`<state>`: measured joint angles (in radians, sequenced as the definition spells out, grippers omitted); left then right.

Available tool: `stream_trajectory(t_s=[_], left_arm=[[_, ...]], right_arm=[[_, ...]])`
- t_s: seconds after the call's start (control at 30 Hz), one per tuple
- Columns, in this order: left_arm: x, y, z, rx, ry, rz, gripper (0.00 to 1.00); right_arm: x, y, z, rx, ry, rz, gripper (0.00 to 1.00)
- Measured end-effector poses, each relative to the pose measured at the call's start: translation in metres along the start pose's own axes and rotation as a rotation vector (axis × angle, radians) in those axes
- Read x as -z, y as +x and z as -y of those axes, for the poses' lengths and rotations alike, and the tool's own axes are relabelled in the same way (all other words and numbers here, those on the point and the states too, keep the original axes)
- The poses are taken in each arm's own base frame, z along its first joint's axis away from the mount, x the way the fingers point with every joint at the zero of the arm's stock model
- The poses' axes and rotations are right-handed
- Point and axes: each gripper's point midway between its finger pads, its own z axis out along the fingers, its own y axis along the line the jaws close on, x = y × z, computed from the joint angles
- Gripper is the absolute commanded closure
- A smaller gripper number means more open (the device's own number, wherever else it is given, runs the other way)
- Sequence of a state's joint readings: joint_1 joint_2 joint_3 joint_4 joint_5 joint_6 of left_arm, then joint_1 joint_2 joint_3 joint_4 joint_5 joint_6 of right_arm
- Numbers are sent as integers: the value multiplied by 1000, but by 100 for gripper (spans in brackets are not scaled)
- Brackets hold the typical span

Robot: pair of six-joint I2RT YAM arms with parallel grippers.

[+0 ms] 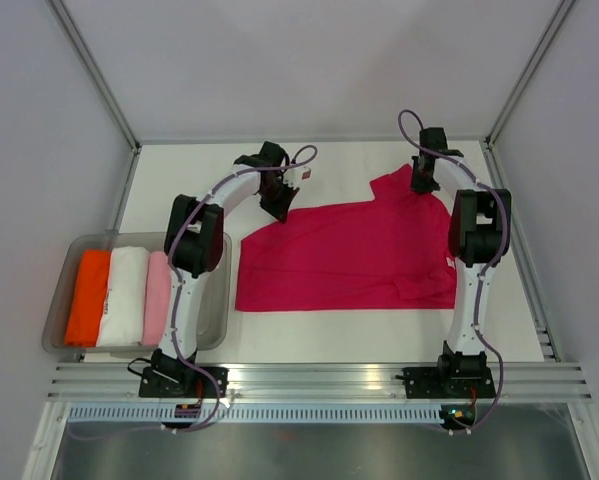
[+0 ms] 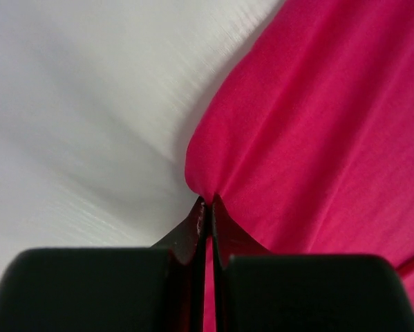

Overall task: Roll the t-shirts
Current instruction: Fold the tshirt

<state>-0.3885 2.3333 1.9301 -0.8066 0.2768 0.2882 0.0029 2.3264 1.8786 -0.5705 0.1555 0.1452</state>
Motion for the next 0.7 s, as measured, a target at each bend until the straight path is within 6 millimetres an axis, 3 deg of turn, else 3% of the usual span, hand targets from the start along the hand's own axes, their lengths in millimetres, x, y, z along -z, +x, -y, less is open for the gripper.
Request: stream_trajectory(t_s=[0.1,0.23,0.5,0.67,0.7], left_arm=[[3,3,6,0,16,-1,98],[17,6,13,-16,-2,11,98],[62,13,34,-123,-106,95,98],[72,41,48,-181,-123,99,97],[70,51,51,-190,-119,84,92]], right_arm=[[5,6,2,-7,2,11,100],[23,29,7,-29,-1,3,100],[97,62,16,-105,-5,114,100],[118,101,15,-134,-13,131,100],[119,110,15,-141,-12,123,100]])
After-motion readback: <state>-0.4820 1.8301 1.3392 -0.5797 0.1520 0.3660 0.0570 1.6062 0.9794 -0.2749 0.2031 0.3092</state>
